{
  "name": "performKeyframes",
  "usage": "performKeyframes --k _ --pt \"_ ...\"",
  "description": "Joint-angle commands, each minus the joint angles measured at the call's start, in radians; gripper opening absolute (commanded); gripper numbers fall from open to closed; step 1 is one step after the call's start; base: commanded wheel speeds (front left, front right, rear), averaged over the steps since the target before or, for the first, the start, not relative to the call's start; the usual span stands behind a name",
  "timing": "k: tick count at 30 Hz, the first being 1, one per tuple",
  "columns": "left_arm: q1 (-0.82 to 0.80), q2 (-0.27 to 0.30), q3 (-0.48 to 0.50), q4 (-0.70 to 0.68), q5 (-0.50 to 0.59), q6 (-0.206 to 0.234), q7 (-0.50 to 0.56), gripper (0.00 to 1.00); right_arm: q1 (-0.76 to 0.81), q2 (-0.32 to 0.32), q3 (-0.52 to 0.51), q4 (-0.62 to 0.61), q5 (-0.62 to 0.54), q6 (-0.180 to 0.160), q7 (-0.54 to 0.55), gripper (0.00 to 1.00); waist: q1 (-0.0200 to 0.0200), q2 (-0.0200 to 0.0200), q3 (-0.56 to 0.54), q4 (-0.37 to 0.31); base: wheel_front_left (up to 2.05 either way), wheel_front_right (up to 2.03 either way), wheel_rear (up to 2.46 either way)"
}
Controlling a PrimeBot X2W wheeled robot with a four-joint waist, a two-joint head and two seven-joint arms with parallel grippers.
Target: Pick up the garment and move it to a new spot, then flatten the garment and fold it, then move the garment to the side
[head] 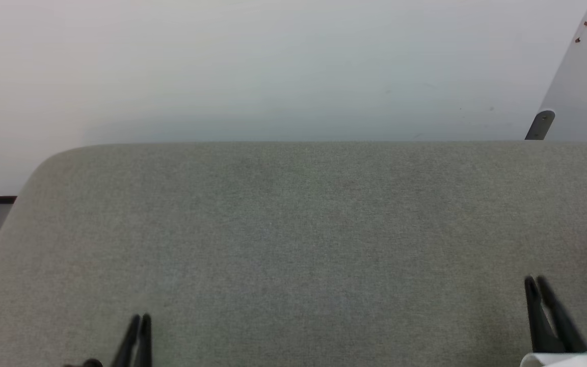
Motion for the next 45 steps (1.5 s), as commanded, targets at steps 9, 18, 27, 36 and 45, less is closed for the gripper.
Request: performKeyframes --k 9,18,27,36,45 --pt "-0.023 -0.011 0.005 0.020 -0.142 0.000 0.041 0.00 -0.019 0.010 -0.005 0.035 0.146 0.000 0.029 0.00 0.0000 0.0000 0.003 -0.002 0.00 0.00 0.00" --pt "-0.053 -0.018 0.012 0.030 -0.289 0.000 0.083 0.00 -0.045 0.017 -0.013 0.059 0.297 0.000 0.059 0.00 0.0000 0.0000 0.006 -0.004 0.00 0.00 0.00" --pt "-0.077 -0.024 0.018 0.037 -0.408 0.000 0.117 0.00 -0.065 0.022 -0.018 0.079 0.419 0.000 0.082 0.00 0.0000 0.0000 0.008 -0.006 0.00 0.00 0.00" --pt "-0.101 -0.031 0.024 0.046 -0.529 0.000 0.152 0.00 -0.086 0.029 -0.024 0.099 0.543 0.000 0.106 0.00 0.0000 0.0000 0.011 -0.009 0.00 0.00 0.00" --pt "-0.123 -0.036 0.029 0.053 -0.639 0.000 0.184 0.00 -0.105 0.034 -0.029 0.118 0.657 0.000 0.128 0.00 0.0000 0.0000 0.014 -0.011 0.00 0.00 0.00"
